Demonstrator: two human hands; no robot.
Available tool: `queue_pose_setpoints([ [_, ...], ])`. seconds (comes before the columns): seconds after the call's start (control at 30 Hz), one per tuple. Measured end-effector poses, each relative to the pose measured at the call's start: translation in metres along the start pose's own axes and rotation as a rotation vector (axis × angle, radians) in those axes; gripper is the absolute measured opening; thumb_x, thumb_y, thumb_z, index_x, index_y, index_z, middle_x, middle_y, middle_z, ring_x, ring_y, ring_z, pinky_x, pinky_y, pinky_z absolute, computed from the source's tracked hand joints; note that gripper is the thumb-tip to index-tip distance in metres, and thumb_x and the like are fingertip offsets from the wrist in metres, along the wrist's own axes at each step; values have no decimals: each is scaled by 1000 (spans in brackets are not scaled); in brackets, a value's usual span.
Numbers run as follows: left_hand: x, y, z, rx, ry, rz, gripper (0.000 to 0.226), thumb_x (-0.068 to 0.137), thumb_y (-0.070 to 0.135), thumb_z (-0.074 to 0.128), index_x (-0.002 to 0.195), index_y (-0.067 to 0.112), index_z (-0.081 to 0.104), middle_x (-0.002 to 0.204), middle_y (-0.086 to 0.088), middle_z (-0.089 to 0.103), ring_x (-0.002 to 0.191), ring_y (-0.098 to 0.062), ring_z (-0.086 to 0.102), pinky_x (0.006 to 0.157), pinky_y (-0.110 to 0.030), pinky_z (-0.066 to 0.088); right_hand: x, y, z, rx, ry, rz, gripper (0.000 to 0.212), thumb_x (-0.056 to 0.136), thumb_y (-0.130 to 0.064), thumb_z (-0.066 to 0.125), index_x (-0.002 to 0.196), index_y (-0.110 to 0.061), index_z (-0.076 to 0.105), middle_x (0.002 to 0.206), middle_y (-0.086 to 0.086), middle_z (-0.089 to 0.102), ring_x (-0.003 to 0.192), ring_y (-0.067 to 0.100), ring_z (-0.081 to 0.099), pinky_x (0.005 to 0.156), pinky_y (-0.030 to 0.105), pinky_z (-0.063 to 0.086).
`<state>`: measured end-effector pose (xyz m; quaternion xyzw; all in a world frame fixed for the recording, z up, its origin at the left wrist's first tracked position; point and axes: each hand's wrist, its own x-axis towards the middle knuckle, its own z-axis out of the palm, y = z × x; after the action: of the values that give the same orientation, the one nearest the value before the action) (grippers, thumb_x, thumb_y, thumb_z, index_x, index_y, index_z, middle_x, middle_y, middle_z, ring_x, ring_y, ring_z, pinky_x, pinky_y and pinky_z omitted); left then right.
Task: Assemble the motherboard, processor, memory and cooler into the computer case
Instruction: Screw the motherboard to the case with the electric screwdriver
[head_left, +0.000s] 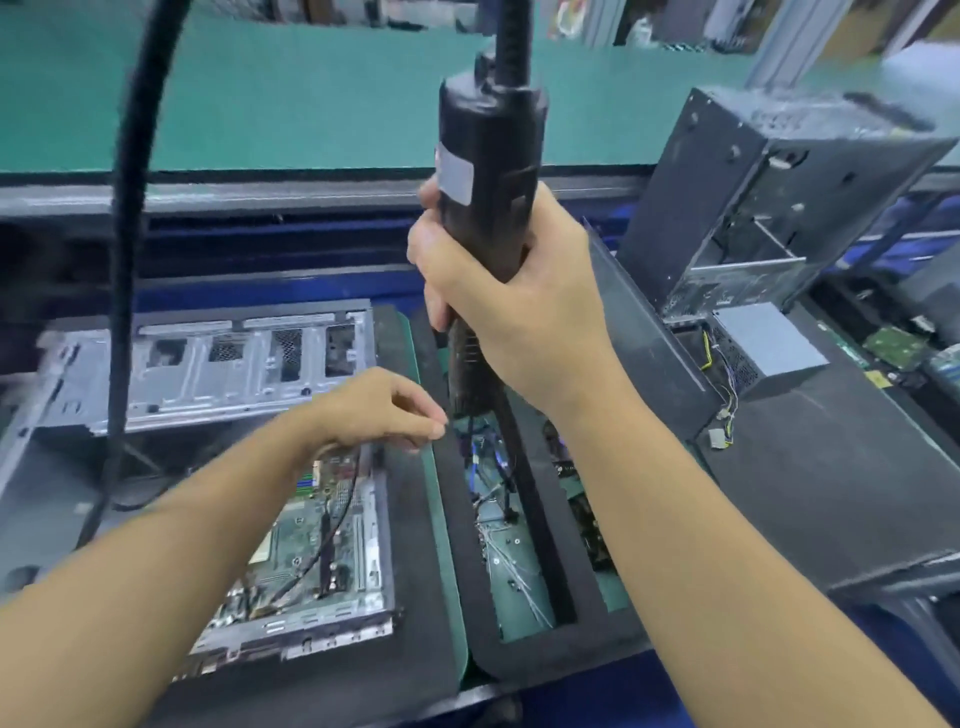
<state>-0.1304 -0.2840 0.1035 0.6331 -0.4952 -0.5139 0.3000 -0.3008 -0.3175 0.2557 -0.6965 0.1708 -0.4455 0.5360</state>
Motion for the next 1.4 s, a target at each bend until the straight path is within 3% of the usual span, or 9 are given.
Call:
queue_pose_setpoints([
  [0.13, -45, -26, -50, 158, 8, 83, 8, 75, 30, 82, 78, 26, 77, 74, -1, 74, 67, -11, 69, 62, -16, 52, 12, -6, 60, 78, -18, -29, 27, 89, -8, 65, 99, 12, 51, 74, 25, 56, 52, 23, 55, 57, 42, 49],
  [0.27, -75, -57, -68, 299, -31, 111, 10, 73, 32, 84, 77, 29, 75, 68, 7, 72, 60, -2, 64, 58, -10, 45, 11, 6, 105, 116, 0, 20, 25, 89, -11, 65, 99, 8, 52, 75, 23, 56, 53, 25, 55, 56, 39, 50],
  [0.4, -88, -80, -74, 317, 26, 154, 13, 71, 34, 85, 71, 32, 73, 65, 13, 70, 56, 0, 62, 55, -6, 41, 6, 16, 130, 118, 11, 14, 10, 89, -12, 64, 96, -9, 57, 77, 15, 57, 55, 24, 55, 58, 35, 50],
  [0.6, -92, -98, -76, 437, 74, 280, 16, 73, 38, 83, 68, 34, 69, 68, 25, 67, 66, 3, 65, 59, -7, 44, 5, 23, 149, 93, 54, 13, 11, 90, -12, 63, 99, -9, 57, 76, 9, 59, 53, 22, 56, 59, 29, 50],
  [0.83, -81, -110, -72, 573, 72, 339, 29, 76, 44, 79, 63, 26, 61, 63, 13, 63, 61, -5, 60, 54, -15, 45, 7, 23, 155, 69, 71, 8, 14, 88, -18, 64, 98, -10, 57, 75, 4, 60, 53, 21, 58, 59, 28, 50],
  [0.93, -79, -111, -69, 576, 93, 357, 27, 77, 45, 78, 67, 23, 64, 66, 10, 66, 64, -6, 63, 59, -23, 50, 7, 24, 154, 74, 75, 7, 12, 89, -15, 64, 97, -10, 56, 75, 6, 59, 52, 20, 58, 58, 28, 50],
  [1.13, -81, -111, -70, 562, 120, 398, 24, 78, 33, 80, 66, 35, 59, 64, 18, 61, 66, -1, 61, 59, -10, 45, 7, 24, 151, 68, 65, 21, 9, 91, -7, 62, 98, -8, 56, 75, 7, 58, 53, 19, 56, 58, 27, 49],
  [1.27, -80, -113, -68, 531, 135, 409, 17, 77, 33, 81, 70, 27, 66, 66, 17, 64, 68, 0, 62, 60, -8, 45, 6, 24, 149, 69, 79, 20, 9, 91, -6, 62, 97, -6, 56, 75, 7, 58, 53, 19, 56, 58, 27, 49],
  [1.4, -78, -114, -65, 548, 148, 418, 24, 77, 38, 80, 65, 29, 60, 63, 16, 61, 64, -3, 60, 58, -10, 44, 6, 24, 147, 60, 89, 21, 11, 91, -7, 63, 98, -3, 55, 74, 7, 59, 53, 19, 58, 59, 28, 49],
])
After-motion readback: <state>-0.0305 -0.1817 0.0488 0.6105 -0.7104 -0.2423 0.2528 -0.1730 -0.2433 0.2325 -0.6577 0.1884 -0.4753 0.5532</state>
